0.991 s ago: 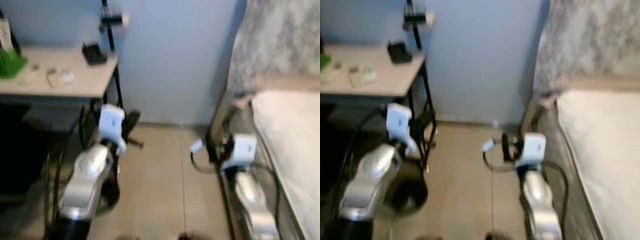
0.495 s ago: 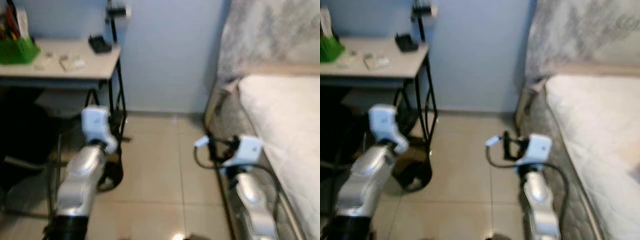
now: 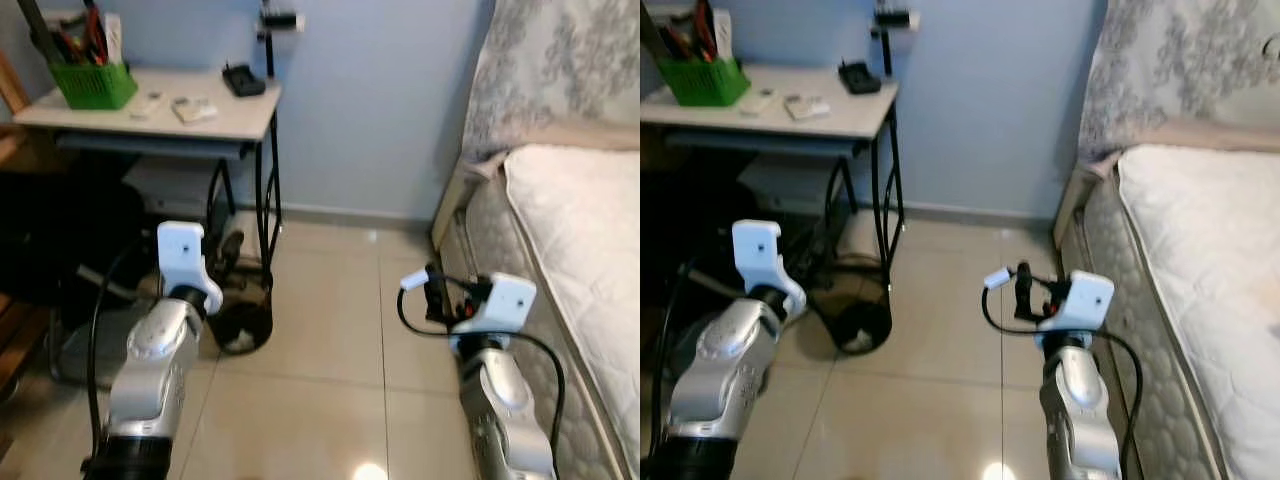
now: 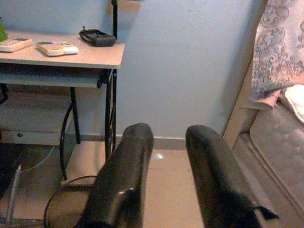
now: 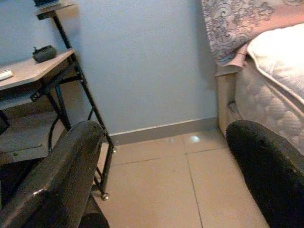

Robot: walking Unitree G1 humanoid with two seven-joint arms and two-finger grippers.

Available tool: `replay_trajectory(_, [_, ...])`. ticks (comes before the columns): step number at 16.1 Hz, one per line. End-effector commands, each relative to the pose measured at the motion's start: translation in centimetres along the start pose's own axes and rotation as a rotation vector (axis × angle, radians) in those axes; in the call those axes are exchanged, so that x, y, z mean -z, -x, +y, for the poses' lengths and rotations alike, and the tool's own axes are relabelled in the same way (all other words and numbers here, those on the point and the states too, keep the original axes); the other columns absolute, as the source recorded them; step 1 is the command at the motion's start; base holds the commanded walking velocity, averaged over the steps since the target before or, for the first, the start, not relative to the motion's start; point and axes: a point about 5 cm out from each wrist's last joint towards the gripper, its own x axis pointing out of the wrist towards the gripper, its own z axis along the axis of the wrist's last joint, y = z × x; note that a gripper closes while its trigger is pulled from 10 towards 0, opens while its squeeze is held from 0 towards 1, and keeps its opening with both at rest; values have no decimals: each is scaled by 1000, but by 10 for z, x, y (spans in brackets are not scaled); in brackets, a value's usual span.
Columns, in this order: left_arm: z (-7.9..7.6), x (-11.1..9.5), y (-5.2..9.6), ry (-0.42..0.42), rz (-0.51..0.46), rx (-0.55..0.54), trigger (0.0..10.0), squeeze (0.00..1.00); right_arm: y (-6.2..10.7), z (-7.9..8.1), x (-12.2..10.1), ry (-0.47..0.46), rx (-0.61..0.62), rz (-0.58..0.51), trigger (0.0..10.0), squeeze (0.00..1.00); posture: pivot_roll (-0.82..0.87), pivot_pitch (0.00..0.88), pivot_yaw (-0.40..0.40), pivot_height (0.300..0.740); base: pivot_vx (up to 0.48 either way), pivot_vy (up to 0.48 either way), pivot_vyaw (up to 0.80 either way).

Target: Clean up the room

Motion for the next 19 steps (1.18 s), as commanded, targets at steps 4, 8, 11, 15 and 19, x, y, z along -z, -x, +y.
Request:
replay_trajectory(4, [-4, 3, -2, 3, 14, 17, 10000, 1000, 3, -5, 2, 26, 22, 0, 10000, 1000, -58, 0, 18, 740, 0, 0, 0])
replay_trajectory(8, [-7, 2, -4, -35, 7, 41, 10000, 1000, 2, -5, 4, 38, 26, 7, 10000, 1000, -58, 0, 17, 740, 0, 0, 0])
replay_trajectory(11, [-5, 1, -2, -23, -5, 15, 10000, 1000, 3, -1, 1, 55, -1, -16, 10000, 1000, -57, 0, 18, 740, 0, 0, 0])
replay_trajectory(15, [-13, 0, -7, -62, -6, 74, 10000, 0, -3, 2, 1, 81, -14, 5, 10000, 0, -59, 0, 25, 740, 0, 120, -380])
replay_trajectory(19, [-21, 1, -5, -128, -7, 166, 10000, 0, -1, -4, 3, 94, 7, 18, 10000, 0, -65, 0, 27, 740, 0, 474, -753])
